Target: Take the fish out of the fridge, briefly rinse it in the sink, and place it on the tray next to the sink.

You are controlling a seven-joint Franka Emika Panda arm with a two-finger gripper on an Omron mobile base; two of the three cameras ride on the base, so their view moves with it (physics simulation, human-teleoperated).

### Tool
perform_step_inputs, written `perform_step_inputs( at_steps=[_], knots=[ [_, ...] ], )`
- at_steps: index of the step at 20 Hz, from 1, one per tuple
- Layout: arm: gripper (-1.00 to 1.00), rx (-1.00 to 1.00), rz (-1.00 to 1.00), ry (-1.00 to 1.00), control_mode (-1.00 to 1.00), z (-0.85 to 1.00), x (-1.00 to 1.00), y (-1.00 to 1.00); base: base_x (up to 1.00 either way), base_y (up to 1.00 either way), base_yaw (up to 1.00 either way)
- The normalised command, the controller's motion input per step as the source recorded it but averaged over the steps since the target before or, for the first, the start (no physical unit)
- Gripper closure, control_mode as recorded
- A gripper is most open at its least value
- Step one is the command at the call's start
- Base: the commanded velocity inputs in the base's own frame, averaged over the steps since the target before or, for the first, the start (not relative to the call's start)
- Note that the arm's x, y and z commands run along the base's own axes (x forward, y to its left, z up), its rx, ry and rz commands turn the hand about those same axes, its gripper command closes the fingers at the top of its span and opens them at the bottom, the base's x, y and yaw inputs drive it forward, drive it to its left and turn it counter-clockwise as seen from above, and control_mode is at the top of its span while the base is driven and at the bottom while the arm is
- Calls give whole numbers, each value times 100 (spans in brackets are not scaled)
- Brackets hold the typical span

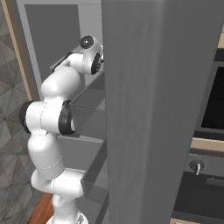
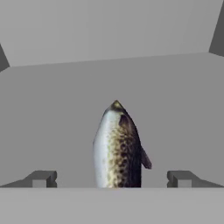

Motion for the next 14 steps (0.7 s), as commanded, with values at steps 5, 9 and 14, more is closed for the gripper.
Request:
perform_step_inputs(
  at_steps=[5,9,14],
  knots=[
    [100,0,0,0,-100,-22,19,0,0,0,0],
    [100,0,0,0,-100,0,0,0,0,0,0],
    [100,0,0,0,-100,0,0,0,0,0,0]
  ],
)
